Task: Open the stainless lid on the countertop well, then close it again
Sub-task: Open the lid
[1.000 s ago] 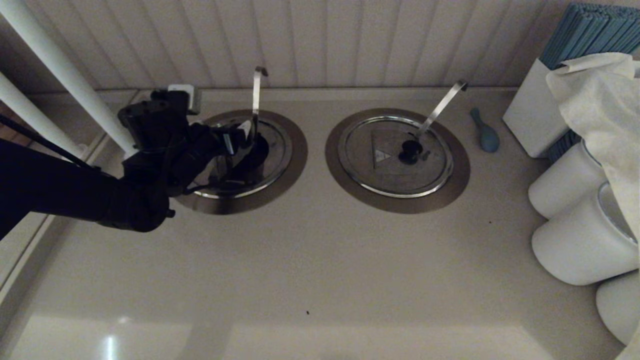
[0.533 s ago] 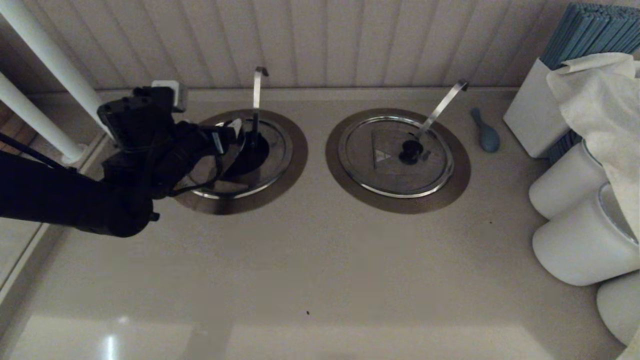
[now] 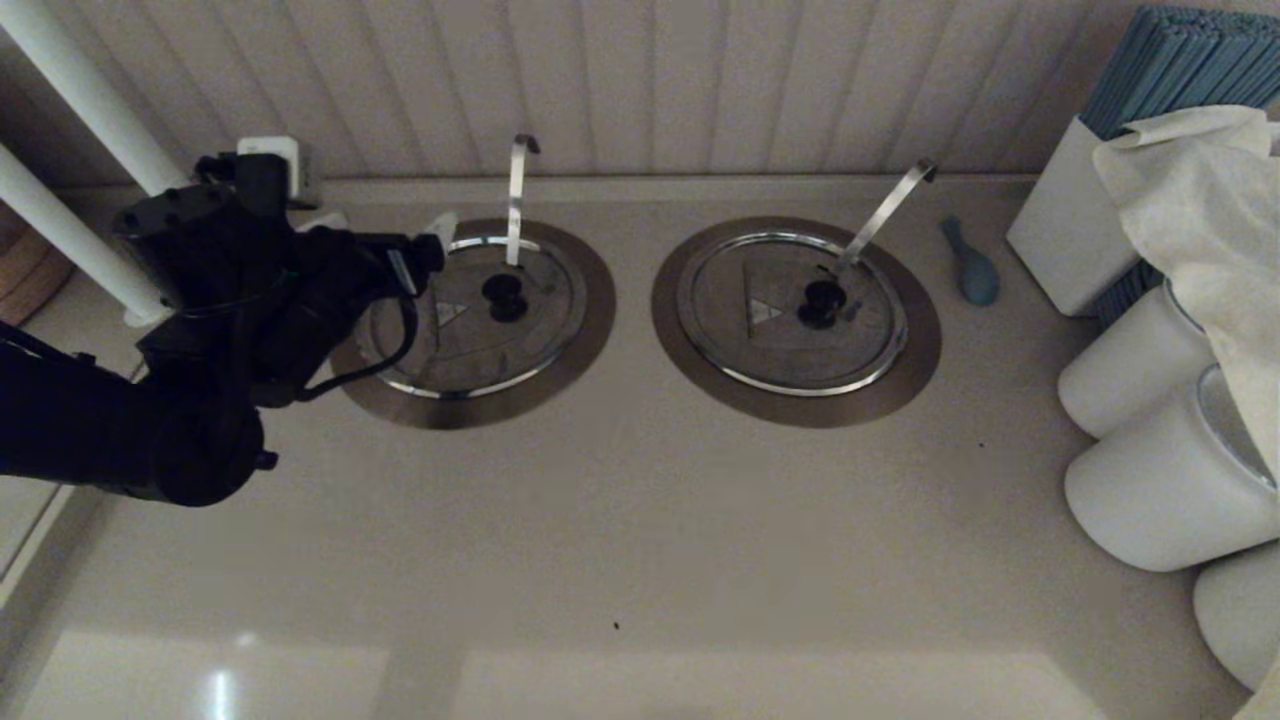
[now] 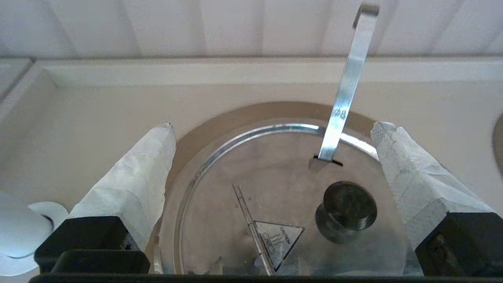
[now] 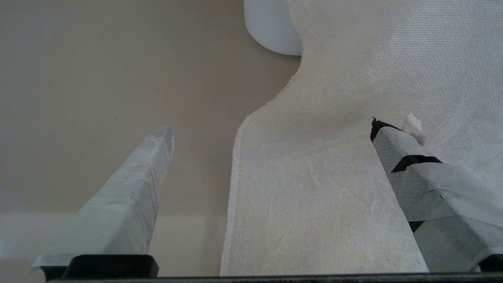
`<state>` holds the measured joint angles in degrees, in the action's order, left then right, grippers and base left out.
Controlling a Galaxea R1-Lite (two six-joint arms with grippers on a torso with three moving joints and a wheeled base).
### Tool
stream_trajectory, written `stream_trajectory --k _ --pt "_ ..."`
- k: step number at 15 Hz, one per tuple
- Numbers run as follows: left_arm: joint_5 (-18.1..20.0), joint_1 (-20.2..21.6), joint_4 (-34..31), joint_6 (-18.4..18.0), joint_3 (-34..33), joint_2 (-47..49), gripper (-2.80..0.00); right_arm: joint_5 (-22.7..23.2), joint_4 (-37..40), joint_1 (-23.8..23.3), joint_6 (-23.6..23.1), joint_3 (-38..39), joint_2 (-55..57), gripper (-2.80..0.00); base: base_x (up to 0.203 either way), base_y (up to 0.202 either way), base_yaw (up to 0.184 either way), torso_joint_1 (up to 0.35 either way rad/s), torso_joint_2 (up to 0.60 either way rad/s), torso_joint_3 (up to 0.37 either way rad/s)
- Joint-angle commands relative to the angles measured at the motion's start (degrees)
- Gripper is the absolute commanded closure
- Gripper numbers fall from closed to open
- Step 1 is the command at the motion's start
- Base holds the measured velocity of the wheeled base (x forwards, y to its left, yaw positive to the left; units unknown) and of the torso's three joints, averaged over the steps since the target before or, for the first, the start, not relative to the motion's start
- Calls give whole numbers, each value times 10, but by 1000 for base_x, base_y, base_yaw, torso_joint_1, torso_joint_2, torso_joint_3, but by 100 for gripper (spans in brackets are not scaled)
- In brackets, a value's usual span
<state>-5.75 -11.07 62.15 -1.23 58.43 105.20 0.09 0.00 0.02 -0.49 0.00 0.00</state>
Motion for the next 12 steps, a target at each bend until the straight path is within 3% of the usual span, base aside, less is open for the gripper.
stream_trajectory --k 1,4,6,8,12 --pt "0 -2 3 1 -1 1 -280 0 0 1 0 0 0 -280 0 0 0 0 0 0" --pt "-17 -36 14 0 11 66 -280 0 0 0 0 0 0 -280 0 0 0 0 0 0" --pt "-92 -72 50 -8 50 124 -280 0 0 1 0 0 0 -280 0 0 0 0 0 0" --pt "-209 -113 85 -37 103 167 -280 0 0 1 0 0 1 -280 0 0 0 0 0 0" --pt "-253 -144 80 -56 81 153 -280 0 0 0 0 0 0 -280 0 0 0 0 0 0"
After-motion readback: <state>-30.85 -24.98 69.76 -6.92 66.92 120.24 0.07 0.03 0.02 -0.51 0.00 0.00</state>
